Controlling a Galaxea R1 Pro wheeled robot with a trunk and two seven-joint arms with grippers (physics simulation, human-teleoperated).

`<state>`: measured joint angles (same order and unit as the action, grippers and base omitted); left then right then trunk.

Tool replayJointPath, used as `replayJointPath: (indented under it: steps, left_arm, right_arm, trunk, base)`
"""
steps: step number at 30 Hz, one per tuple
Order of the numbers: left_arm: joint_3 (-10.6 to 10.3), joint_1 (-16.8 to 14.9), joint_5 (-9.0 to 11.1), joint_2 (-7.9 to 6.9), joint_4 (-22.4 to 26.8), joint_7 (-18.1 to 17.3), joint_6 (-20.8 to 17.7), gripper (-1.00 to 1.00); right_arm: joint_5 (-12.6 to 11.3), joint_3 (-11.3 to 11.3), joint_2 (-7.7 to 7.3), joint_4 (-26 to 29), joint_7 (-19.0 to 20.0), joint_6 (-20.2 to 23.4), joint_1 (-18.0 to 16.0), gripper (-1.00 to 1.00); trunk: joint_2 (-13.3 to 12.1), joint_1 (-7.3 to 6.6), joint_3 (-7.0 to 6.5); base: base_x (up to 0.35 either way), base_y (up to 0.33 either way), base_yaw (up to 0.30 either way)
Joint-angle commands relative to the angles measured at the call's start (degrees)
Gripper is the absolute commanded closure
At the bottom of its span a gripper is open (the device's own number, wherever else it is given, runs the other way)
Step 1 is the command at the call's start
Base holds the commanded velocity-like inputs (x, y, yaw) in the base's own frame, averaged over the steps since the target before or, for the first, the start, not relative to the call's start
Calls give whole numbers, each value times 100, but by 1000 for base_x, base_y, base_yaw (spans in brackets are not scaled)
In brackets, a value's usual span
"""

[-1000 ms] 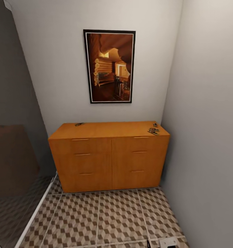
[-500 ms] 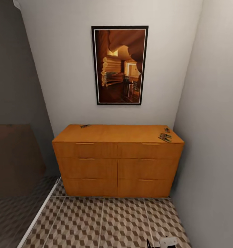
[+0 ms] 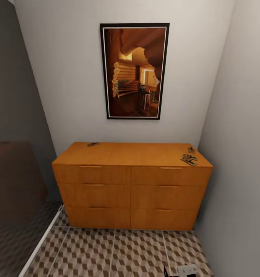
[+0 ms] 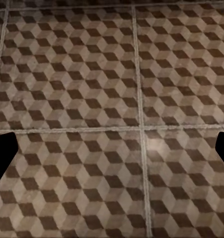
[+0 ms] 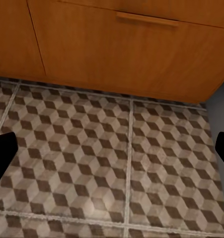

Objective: Take the four mousetraps from the cabinet in the bathroom and place them on the bathroom floor. Make sure all four end up on the same floor surface, and ensure that at least two of them are either under or directly next to the same bathroom sink.

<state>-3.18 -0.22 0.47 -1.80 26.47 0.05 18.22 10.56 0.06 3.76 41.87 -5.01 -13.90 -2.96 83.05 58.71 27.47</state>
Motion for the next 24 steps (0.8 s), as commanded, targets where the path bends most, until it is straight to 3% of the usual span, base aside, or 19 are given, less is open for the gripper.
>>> replayJointPath:
  steps: [1,8,24]
  left_arm:
    - [-24,-1,6,-5,1,3,15,-100]
    - [-25,0,6,-5,-1,3,15,-100]
    - [-25,-1,6,-5,-1,3,15,-100]
  right_arm:
    - [60,1,2,-3,-42,-7,-3,-100]
    - [60,2,2,-3,-37,-7,-3,-100]
    - [60,2,2,-3,-37,-7,-3,-100]
  trunk:
    - [2,2,5]
    - [2,2,5]
    - [2,2,5]
  base:
    - [216,-2,0]
    - [122,-1,0]
    - [8,0,0]
